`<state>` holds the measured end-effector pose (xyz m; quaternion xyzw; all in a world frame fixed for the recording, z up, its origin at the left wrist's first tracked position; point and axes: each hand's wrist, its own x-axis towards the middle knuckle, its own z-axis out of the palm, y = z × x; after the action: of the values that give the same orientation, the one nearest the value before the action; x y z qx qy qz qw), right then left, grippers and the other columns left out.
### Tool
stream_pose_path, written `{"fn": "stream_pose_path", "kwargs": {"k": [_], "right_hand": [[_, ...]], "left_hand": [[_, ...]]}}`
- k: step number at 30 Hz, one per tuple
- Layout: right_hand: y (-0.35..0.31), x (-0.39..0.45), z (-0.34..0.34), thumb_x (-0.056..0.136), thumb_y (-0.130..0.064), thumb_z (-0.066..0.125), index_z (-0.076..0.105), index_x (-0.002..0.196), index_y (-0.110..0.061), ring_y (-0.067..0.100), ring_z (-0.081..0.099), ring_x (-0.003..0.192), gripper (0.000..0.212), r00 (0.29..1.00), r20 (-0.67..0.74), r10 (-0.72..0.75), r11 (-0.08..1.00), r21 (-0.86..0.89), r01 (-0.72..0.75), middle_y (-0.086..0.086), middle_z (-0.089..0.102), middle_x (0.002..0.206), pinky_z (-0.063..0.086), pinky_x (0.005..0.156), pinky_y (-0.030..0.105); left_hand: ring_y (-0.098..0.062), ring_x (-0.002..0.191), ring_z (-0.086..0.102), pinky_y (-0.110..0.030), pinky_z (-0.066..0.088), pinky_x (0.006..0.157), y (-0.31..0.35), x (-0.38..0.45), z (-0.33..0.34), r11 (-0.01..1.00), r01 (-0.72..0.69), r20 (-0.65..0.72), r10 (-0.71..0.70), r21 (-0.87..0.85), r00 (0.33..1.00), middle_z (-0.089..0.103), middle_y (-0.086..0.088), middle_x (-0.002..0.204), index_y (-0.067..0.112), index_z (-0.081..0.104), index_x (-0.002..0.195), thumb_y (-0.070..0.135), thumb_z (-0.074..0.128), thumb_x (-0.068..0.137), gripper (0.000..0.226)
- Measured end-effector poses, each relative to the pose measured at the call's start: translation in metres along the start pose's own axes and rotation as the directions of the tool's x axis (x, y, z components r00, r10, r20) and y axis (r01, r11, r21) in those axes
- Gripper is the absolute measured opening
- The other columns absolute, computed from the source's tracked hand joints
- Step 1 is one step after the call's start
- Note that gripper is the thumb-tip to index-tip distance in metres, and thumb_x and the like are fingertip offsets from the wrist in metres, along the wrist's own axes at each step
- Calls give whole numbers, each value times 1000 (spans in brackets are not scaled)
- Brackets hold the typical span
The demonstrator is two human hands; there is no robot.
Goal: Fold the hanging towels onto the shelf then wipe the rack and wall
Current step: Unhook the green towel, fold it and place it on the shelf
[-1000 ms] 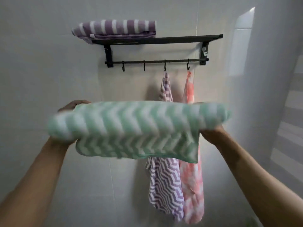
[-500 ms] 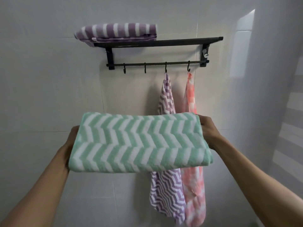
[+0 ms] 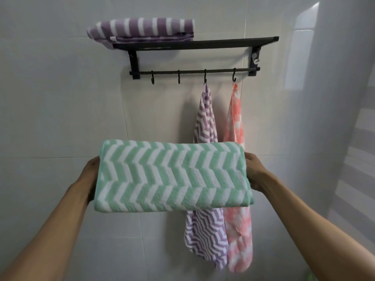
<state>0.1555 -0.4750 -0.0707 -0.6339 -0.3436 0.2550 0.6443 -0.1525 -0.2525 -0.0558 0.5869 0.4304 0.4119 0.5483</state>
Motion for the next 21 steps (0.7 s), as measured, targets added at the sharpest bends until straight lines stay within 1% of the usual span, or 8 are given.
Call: {"fn": "stream_pose_path", "kwargs": {"k": [2,5,7,10,13,16,19,21], "right_hand": [[7,5,-3,101,-3,51,63,87,1,10,49,41,19,995,12,96,995,21,-96,6,55,64,44,41,21],[15,10,-9,100,-1,52,65,89,4,17,52,51,17,983,87,159,987,15,-161,9,56,68,49,48,27],[17,8,-8,100,1,53,68,98,3,19,62,55,16,986,97,137,990,11,-139,10,65,74,54,50,28],[18,4,-4,101,-1,54,69,107,-7,11,71,58,17,998,34,51,997,-58,-49,9,71,86,55,51,22],[23,9,-2,99,0,56,68,106,-7,7,70,59,15,999,-36,-38,990,-140,33,9,69,89,53,51,18],[24,14,-2,99,-1,57,67,99,-12,13,66,70,14,992,-102,-69,984,-170,51,5,68,89,53,53,16],[26,22,-10,98,0,57,65,112,-7,14,63,77,18,987,-141,-77,971,-236,41,1,68,91,52,63,21],[28,27,-16,97,0,58,66,115,-4,15,62,78,20,984,-159,-75,965,-259,31,2,67,90,50,66,24]], "left_hand": [[-22,54,49,-30,39,55,-5,2,0,999,38,-1,-38,-17,999,56,-6,60,13,53,75,20,48,102,29],[-25,58,47,-30,39,54,-11,1,0,997,75,1,-75,34,997,53,-11,70,10,55,78,19,48,102,26],[-25,58,47,-30,38,54,-20,2,0,993,106,10,-106,53,994,52,-12,69,8,54,77,16,48,102,26],[-28,56,56,-34,44,59,-35,8,-2,984,175,77,-177,36,981,60,-13,67,6,59,80,19,51,100,25],[-28,65,69,-40,52,71,-46,11,5,966,257,192,-246,-33,950,73,-13,78,10,69,89,40,49,100,37],[-29,62,70,-39,50,71,-59,17,12,948,289,221,-256,-132,941,71,-16,84,9,68,90,44,39,99,47],[-38,97,68,-45,49,88,-67,18,14,897,345,332,-248,-277,910,73,-23,105,3,68,110,66,38,91,73],[-39,111,64,-47,48,95,-68,12,16,907,331,443,-191,-262,876,70,-22,119,4,67,121,70,55,83,77]]}}
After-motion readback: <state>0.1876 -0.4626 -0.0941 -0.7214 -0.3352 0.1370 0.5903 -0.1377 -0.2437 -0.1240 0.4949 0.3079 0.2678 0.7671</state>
